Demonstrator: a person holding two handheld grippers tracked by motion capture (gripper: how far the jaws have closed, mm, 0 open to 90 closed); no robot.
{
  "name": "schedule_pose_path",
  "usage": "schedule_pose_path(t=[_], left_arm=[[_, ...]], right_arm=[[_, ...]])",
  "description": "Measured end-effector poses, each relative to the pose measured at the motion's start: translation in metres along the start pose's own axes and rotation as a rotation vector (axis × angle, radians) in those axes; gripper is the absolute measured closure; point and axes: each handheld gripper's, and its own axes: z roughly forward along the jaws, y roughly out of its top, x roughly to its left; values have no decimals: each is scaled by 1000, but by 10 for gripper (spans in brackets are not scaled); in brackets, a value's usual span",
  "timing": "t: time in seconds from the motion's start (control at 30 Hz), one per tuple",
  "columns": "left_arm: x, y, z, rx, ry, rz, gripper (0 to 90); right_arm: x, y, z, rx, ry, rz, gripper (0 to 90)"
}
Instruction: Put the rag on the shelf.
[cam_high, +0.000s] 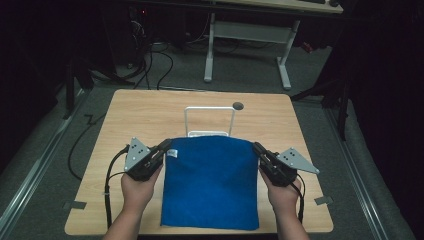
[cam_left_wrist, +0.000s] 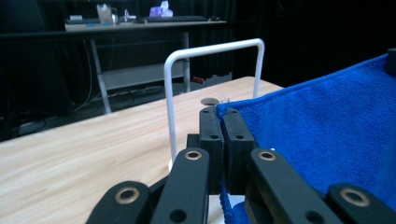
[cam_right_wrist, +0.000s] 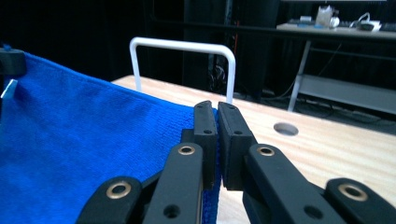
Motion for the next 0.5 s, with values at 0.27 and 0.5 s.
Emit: schedule_pose_path(t=[0.27,0.5], left_arm=[[-9,14,-12,-62,-1,30,884],[-10,20,-17,-84,-2,34,885]], right_arm=[[8,16,-13,-58,17,-23,872],[14,26,-20,-98,33,-42,872]])
